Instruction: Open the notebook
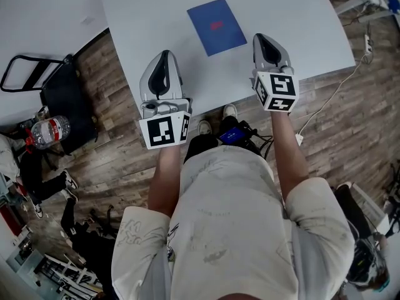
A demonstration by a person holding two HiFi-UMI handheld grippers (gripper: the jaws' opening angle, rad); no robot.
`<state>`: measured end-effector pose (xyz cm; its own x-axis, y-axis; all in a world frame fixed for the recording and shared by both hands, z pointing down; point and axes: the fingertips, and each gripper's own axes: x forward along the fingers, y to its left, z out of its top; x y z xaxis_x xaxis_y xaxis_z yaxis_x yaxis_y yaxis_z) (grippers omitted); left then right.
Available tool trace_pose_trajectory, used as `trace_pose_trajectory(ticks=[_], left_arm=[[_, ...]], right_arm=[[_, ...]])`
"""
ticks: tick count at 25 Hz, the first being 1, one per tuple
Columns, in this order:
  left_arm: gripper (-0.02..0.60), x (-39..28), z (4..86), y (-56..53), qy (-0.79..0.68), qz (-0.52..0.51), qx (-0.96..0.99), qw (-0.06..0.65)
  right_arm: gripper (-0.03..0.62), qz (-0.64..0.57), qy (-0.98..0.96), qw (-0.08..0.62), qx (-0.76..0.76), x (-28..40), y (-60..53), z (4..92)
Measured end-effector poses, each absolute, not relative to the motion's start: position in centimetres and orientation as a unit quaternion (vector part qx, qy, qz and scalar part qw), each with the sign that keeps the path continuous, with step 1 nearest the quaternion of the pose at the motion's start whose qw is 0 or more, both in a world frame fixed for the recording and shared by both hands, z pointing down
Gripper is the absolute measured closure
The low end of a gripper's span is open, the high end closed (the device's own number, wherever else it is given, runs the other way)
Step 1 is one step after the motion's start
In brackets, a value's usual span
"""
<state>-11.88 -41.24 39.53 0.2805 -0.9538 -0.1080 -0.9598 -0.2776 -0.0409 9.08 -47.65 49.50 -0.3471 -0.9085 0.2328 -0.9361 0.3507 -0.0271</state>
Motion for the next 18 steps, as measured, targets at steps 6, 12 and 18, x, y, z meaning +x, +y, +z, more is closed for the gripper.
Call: trace_pose_trajectory(ticks=[6,12,18], left_arm=[[0.565,-11.3,39.4,-40.8,0.602,0.034,-0.796,0.053],[0.565,-11.8,39.1,-40.6,0.605,0.035,-0.793,0.053],[0.565,-11.9,38.5,-40.1,0.608,0.035,-0.791,0.053]], right_arm=[[0.589,0.098,-0.814,0.115,0.561,9.5,-48.3,52.5],[0.588,0.112,-0.809,0.142,0.559,8.9,-49.0,54.8],[0.571,0.135,-0.802,0.167,0.557,9.0,-48.9,56.6]])
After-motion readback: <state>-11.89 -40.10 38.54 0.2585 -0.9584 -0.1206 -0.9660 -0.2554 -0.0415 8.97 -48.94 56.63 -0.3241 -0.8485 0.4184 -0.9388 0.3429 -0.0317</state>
